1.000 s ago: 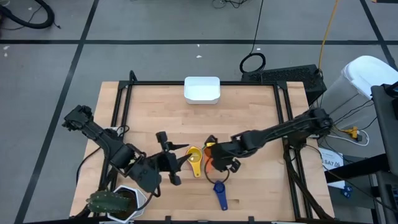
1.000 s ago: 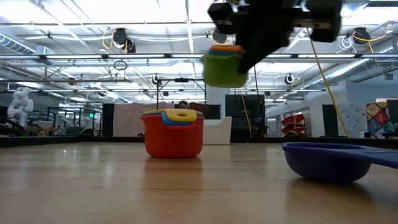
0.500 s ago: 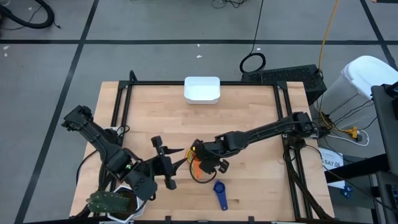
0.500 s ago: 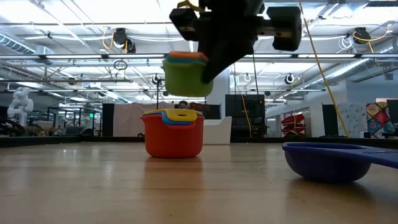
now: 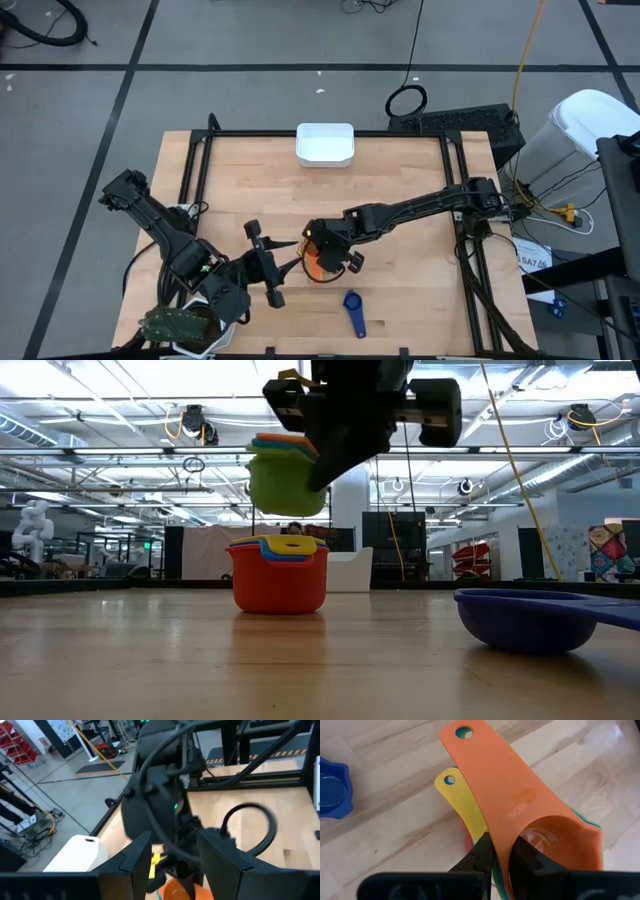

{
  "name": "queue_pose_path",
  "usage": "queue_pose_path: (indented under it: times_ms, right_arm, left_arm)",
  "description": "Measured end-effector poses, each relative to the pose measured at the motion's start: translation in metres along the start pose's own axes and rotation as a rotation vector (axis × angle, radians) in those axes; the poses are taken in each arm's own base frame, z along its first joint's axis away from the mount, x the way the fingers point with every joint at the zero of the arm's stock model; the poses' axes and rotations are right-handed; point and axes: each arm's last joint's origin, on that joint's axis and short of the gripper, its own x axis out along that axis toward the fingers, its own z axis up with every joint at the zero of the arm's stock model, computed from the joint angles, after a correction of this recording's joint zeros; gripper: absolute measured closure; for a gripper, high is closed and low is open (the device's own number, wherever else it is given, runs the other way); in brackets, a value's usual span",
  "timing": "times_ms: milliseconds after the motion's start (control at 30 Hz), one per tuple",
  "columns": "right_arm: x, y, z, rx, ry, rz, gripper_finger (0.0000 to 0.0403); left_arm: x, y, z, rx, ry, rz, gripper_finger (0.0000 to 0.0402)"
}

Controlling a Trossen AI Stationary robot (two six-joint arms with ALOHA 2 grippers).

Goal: Nest measuring cups in basket
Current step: Stack the right nested measuring cups on top of the yellow measuring cup

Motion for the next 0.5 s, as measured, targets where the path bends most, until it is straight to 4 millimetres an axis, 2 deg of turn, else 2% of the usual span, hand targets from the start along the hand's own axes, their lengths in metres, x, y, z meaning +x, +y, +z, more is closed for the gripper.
queue_pose_path:
  times_ms: [500]
  right_arm:
    - [0.0101,-0.0064,-0.0094,0.010,-0.010,0.020,0.0384]
  left_arm:
    - [0.0001,-0.0021,0.0045,0.023,-0.023,-0.034,0.0238]
